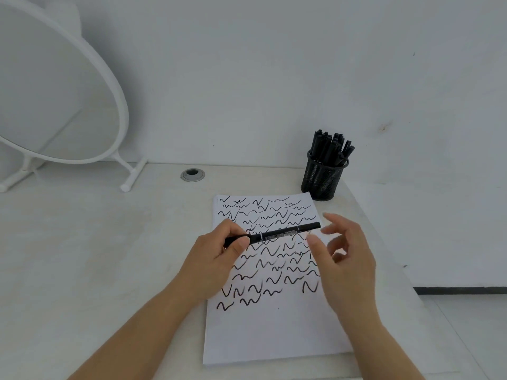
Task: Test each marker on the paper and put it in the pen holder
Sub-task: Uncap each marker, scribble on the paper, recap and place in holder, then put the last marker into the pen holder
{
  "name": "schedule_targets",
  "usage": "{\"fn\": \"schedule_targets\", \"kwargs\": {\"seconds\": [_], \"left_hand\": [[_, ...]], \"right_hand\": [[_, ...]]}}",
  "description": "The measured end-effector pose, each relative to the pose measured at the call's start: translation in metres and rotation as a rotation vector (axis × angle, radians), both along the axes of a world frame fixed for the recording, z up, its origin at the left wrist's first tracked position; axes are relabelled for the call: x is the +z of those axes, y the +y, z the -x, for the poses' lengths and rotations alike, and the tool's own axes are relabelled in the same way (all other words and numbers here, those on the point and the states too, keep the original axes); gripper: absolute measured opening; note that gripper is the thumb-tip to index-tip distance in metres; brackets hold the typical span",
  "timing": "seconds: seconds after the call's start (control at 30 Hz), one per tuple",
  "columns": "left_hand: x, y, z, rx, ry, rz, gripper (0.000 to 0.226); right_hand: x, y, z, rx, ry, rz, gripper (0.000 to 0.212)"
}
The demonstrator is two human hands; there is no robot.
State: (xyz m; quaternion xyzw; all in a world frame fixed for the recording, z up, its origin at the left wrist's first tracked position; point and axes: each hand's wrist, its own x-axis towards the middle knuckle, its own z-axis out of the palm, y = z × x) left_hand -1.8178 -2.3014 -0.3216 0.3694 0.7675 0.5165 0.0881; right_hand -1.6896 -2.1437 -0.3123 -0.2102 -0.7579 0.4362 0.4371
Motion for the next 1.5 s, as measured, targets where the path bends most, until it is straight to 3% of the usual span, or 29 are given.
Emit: {"fn": "schedule_targets", "kwargs": {"seconds": [0.13, 0.2, 0.27, 0.4, 0.47, 0.57, 0.8, 1.0, 1.1, 1.17, 1.33, 1.5], "left_hand": [[0.014, 0.016, -0.004, -0.062, 0.092, 0.095, 0.021], [0.026, 0.026, -0.008, -0.093, 0.232, 0.144, 0.018], [0.039, 0.037, -0.01, -0.107, 0.355, 0.151, 0.013], [0.059, 0.062, -0.013, -0.105, 0.455, 0.126, 0.009], [0.066, 0.076, -0.012, -0.114, 0.41, 0.072, 0.012], [0.07, 0.105, -0.001, -0.117, 0.276, 0.033, 0.034], [0.042, 0.196, 0.05, 0.035, 0.0, 0.162, 0.078], [0.018, 0.249, 0.055, 0.139, -0.117, -0.024, 0.089], [0.011, 0.264, 0.056, 0.159, -0.181, -0.109, 0.113], [0.008, 0.269, 0.059, 0.162, -0.179, -0.145, 0.118], [0.002, 0.271, 0.068, 0.16, -0.126, -0.139, 0.093], [0.003, 0.264, 0.079, 0.13, -0.072, -0.079, 0.091]], "right_hand": [[0.018, 0.011, 0.004, 0.013, -0.141, -0.721, 0.015], [0.024, 0.015, 0.008, 0.04, -0.189, -0.908, 0.009], [0.028, 0.021, 0.01, 0.092, -0.231, -0.952, 0.012], [0.037, 0.04, 0.013, 0.172, -0.317, -0.889, 0.015], [0.044, 0.055, 0.013, 0.163, -0.39, -0.815, 0.012], [0.055, 0.088, 0.011, 0.122, -0.429, -0.695, 0.006], [0.074, 0.168, 0.017, -0.104, -0.216, -0.197, 0.011], [0.081, 0.205, 0.037, -0.177, 0.003, 0.131, 0.015], [0.082, 0.213, 0.047, -0.178, 0.057, 0.17, 0.021], [0.082, 0.216, 0.054, -0.171, 0.057, 0.161, 0.027], [0.077, 0.215, 0.067, -0.15, 0.009, 0.104, 0.038], [0.077, 0.214, 0.078, -0.112, 0.005, 0.045, 0.041]]}}
